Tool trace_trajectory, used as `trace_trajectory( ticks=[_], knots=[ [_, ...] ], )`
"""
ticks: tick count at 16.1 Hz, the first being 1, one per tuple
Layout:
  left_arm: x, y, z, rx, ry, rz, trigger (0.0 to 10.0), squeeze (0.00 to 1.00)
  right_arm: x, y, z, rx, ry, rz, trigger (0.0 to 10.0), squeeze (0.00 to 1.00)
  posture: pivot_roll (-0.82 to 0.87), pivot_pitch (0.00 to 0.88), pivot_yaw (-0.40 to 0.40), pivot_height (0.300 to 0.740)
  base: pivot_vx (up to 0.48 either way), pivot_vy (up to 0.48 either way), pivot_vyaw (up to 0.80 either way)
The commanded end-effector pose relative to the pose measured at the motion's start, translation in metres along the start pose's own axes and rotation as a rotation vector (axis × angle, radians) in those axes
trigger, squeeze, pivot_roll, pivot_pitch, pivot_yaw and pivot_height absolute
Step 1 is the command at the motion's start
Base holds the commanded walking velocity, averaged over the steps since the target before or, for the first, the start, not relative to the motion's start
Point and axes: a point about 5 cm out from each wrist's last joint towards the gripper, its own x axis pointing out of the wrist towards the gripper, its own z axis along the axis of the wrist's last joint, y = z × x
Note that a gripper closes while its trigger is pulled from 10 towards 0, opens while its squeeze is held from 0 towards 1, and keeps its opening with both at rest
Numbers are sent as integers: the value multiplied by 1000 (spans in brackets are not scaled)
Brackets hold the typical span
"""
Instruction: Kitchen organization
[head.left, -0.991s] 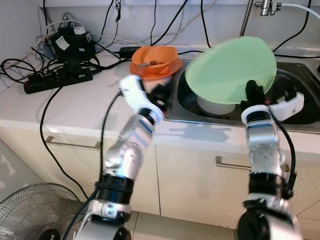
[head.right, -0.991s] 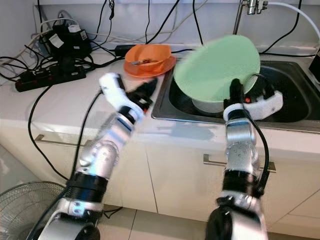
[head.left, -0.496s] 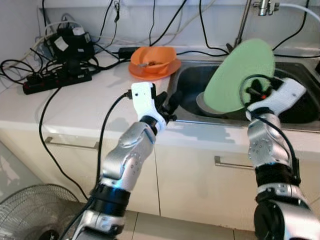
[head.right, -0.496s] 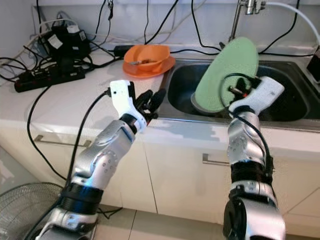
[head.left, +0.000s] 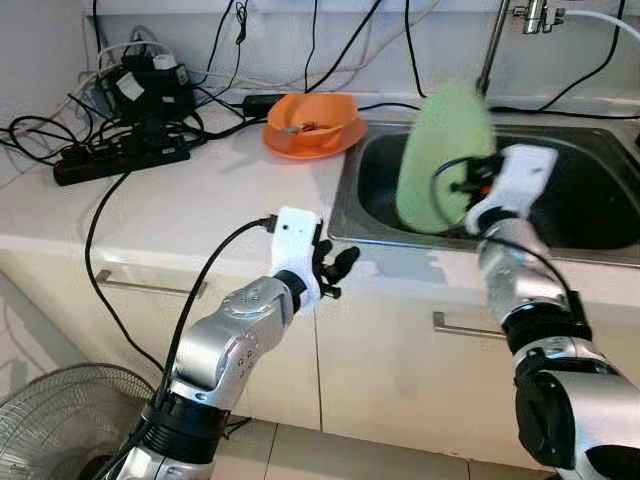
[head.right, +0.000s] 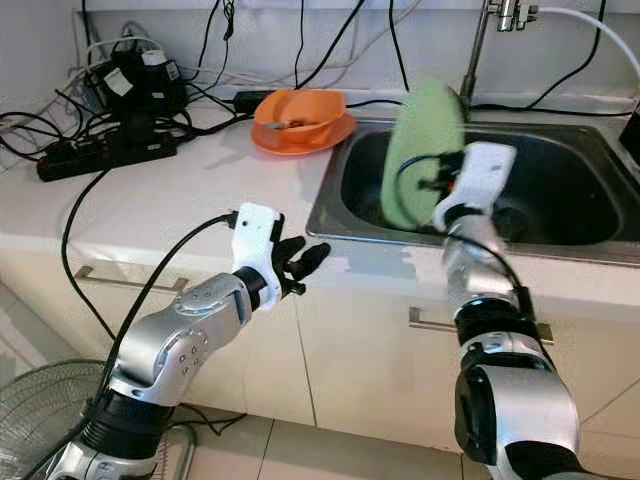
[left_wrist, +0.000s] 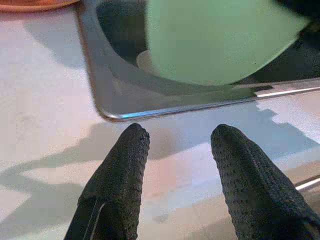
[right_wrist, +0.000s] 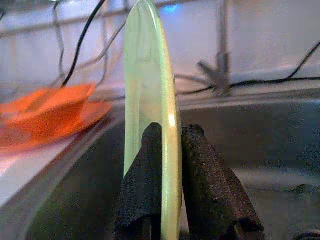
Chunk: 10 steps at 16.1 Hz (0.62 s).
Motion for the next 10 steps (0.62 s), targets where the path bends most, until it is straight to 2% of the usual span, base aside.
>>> trace_trajectory(
  ticks=[1,5,10],
  knots=[
    [-3,-2,1,18,8,-14,10000,0,8,8,21,-27,-79,37,10000,0,101,0,58,740,0,0,0],
    [0,-2,6,33,-3,-7,10000,0,8,14,8,-81,-15,67,10000,0,105,0,54,740,0,0,0],
    [6,7,10,51,-19,15,10000,0,6,13,-2,-109,31,70,10000,0,101,0,59,740,0,0,0]
  ],
)
